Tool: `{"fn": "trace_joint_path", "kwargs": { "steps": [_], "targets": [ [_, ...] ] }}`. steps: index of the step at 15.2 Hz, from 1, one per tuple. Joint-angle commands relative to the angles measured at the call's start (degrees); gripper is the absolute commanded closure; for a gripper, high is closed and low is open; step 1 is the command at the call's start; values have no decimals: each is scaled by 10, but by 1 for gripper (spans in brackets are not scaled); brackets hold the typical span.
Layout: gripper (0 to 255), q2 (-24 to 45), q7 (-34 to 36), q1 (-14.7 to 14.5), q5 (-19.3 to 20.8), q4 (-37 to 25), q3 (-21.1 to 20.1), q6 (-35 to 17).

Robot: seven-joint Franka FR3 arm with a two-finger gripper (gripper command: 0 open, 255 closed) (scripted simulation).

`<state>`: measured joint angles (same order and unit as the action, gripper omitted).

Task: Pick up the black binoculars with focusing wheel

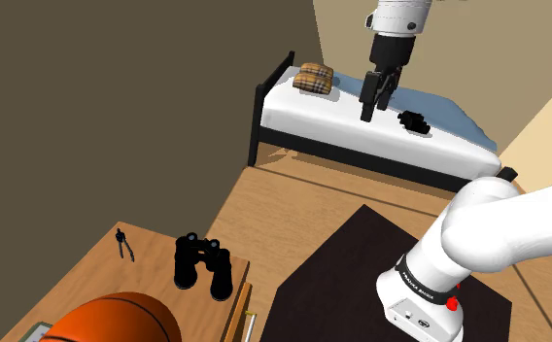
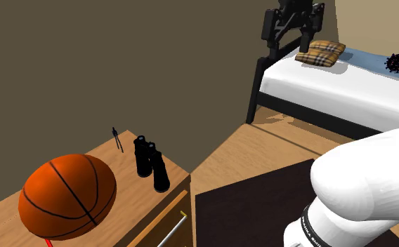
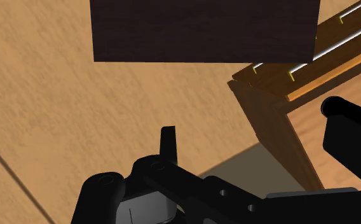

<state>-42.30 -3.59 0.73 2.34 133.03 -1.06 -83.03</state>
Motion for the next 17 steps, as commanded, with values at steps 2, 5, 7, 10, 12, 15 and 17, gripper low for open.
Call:
{"fn": "trace_joint_path", "kwargs": {
  "steps": [2,5,7,10,12,15,17],
  "targets": [
    [0,3,7,-5,-7,10,-8,-14],
    [0,17,28,-19,-29,37,-32,-59],
    [0,29,41,-29,-43,52,-49,-89],
    [0,54,61,-44,-63,69,-74,-136],
    [0,74,74,-54,-74,78,-91,-168],
    [0,109,93,-67,-90,85,-117,-216],
    [0,136,106,-75,-98,86,-135,-249]
  ]
}}
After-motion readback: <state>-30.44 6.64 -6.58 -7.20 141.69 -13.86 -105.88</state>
